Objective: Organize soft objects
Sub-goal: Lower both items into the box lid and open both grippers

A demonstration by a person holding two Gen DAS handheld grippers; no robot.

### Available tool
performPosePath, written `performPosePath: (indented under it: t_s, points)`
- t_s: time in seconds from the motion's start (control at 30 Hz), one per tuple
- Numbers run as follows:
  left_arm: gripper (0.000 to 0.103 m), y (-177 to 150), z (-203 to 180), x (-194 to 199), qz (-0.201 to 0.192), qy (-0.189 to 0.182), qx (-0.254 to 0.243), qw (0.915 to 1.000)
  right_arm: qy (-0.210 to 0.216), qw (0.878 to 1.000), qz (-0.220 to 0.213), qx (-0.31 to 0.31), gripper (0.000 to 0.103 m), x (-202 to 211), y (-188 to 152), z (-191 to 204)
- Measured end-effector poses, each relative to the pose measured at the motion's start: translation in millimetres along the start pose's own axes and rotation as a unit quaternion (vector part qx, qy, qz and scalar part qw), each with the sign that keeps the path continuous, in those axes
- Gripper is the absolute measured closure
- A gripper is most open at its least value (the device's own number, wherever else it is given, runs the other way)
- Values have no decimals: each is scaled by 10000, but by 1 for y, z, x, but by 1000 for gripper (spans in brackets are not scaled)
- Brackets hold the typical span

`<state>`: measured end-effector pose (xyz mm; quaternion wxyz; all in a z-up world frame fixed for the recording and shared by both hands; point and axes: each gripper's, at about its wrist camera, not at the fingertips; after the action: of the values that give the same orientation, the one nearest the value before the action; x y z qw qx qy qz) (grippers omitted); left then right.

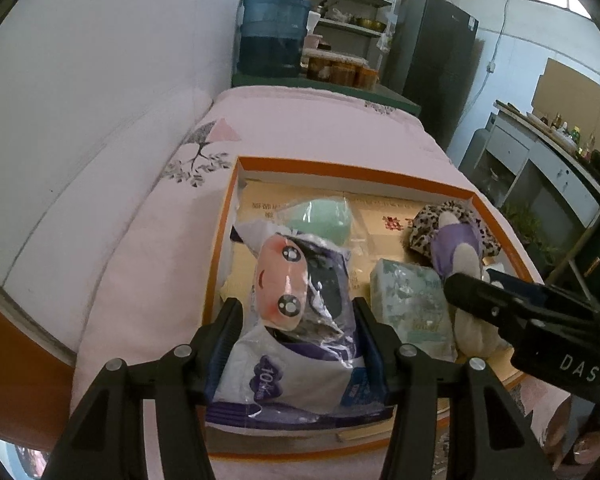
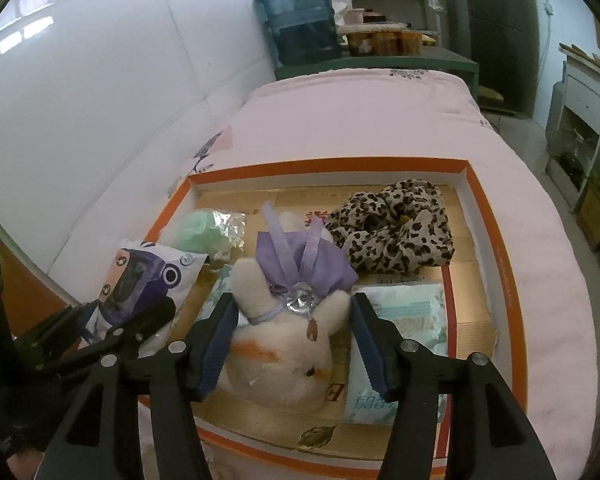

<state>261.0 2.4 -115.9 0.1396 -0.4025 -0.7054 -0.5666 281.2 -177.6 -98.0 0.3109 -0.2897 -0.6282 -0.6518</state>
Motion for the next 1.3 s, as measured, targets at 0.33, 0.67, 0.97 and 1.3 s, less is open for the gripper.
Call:
performPosePath:
  t_s: [0.33,0.67,0.97,1.3]
  points:
    - [36,1,-5,14,-199,70,-106,9997,11,9999,-156,-29,32,15,0,1]
    - [35,-1,-10,26,-285,114,-187,9994,9,9998,-159,-92,32,27,-6,-3]
    - [35,-2,-14,38,-391,161,-196,9989,-14,9998,-174,-95,32,35,-11,-2]
    - [35,-8,-19,53,-450,165,-220,9986,-36,9997,-199,-128,32,50,-22,-3]
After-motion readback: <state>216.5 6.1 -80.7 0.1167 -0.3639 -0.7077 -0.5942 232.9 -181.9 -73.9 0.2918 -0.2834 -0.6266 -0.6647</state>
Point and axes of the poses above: each gripper's, at about its wrist camera, not at the fingertips, and x roughly against the way its jaws point, z to its left, y to its top, and after that the axes turned 15 degrees about -y, right-handed
